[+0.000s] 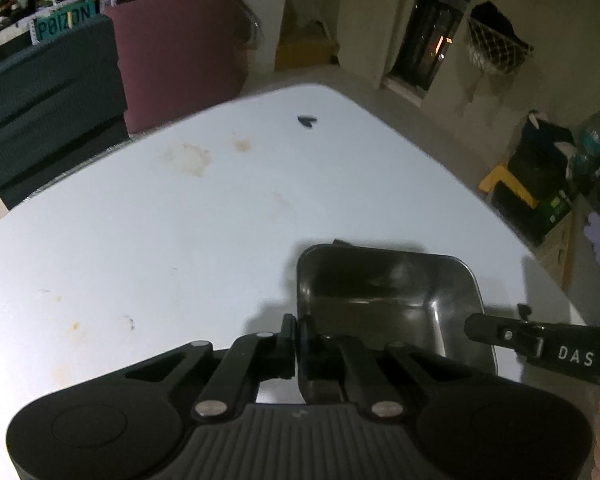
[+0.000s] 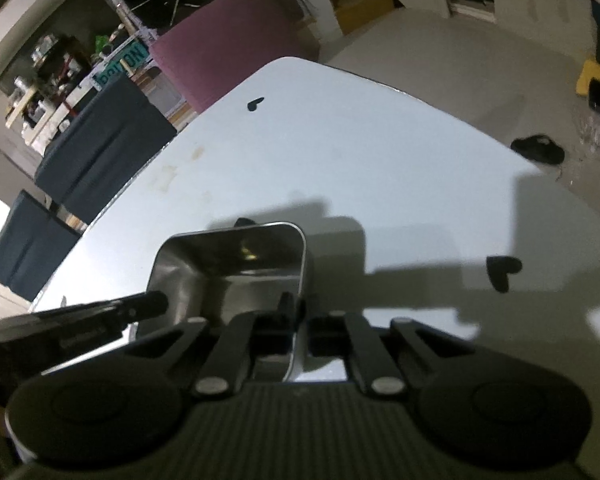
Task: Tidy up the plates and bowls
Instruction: 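Carry the steel tray with both grippers toward the nested bowls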
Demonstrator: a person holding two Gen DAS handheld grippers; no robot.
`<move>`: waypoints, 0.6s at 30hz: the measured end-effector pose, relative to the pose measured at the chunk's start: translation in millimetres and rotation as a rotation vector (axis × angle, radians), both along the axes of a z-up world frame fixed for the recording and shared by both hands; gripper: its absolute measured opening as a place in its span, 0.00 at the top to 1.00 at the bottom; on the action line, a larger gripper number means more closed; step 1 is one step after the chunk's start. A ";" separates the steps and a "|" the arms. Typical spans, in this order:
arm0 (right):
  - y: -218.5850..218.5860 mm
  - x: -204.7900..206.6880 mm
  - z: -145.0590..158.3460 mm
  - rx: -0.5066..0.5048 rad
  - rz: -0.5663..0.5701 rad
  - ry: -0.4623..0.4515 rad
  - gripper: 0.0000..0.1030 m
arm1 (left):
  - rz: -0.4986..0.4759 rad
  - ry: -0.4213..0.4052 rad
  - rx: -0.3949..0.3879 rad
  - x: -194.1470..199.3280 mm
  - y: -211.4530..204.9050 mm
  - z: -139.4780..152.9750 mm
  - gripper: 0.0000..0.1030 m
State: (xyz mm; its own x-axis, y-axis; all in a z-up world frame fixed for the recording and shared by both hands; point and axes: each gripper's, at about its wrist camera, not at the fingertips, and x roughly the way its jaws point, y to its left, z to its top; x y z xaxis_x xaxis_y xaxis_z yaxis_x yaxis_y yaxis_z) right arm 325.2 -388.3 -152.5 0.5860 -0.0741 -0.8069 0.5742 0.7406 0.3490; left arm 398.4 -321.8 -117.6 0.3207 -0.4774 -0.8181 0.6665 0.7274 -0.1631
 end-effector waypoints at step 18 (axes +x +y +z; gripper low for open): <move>58.6 -54.9 84.1 -0.024 0.226 -0.242 0.94 | 0.215 -0.143 -0.161 -86.0 122.0 100.3 0.98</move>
